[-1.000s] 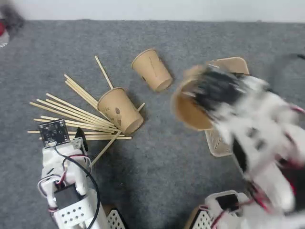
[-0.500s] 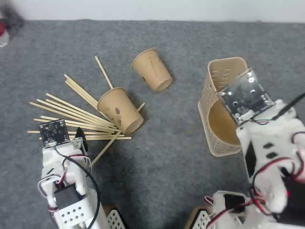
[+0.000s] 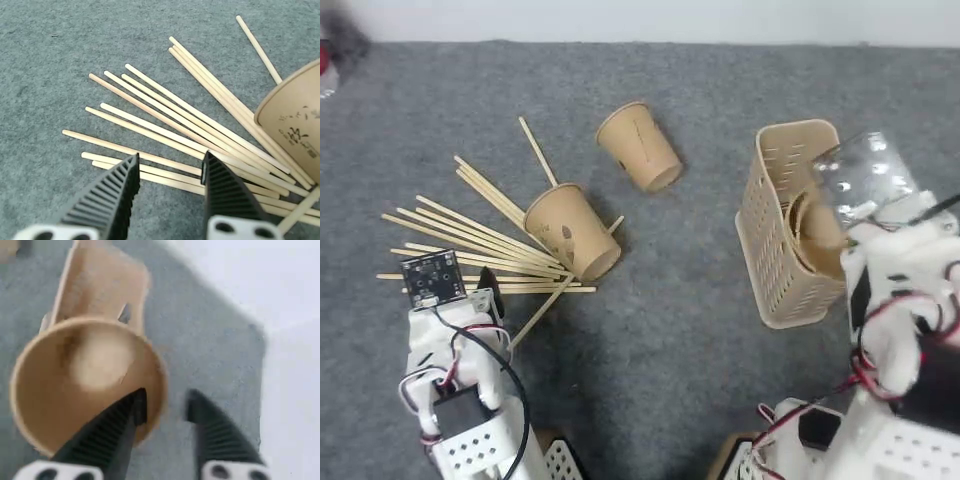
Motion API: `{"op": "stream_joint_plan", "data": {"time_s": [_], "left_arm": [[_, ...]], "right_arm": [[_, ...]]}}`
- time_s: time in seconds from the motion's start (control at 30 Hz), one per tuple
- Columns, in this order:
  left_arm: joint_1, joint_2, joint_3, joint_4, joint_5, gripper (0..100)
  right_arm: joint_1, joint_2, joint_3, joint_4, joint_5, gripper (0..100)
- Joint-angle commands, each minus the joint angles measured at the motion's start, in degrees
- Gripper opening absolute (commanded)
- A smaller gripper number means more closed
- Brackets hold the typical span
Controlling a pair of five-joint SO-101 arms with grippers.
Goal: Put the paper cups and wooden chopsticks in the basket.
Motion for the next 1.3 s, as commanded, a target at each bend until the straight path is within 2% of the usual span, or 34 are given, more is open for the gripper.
{"op": "stream_joint_plan", "data": {"time_s": [0.0,0.1,0.23,0.4,0.53,0.7,0.87,1.1,1.27], "left_arm": [[0.53,-0.62,-0.66,0.53,0.18,20],[0.53,-0.62,-0.66,0.53,0.18,20],[0.53,-0.62,-0.66,0.53,0.18,20],[0.53,-0.62,-0.66,0.53,0.18,20],[0.53,-0.62,-0.66,0.62,0.18,20],[0.53,-0.53,-0.66,0.62,0.18,20],[0.53,-0.62,-0.66,0.62,0.18,20],[0.44,-0.70,-0.75,0.70,0.70,20],[2.02,-0.70,-4.97,4.31,-5.27,22]], "right_arm": [[0.57,-0.66,-0.26,-8.13,-6.51,34.4],[-0.75,0.57,1.14,-12.97,-6.33,29.2],[-0.92,0.22,3.60,-13.49,-6.77,24.3],[-3.12,-0.84,10.99,-13.93,-6.42,23.9],[-3.74,-0.22,19.25,-21.76,-6.42,23.9],[-3.47,-0.57,19.60,-26.59,-6.77,23.9],[-3.74,-4.70,14.33,-19.65,-7.56,23.9],[-3.91,-16.13,13.01,-3.47,-17.85,23.8],[-7.60,-21.85,20.75,4.18,-19.08,21.9]]}}
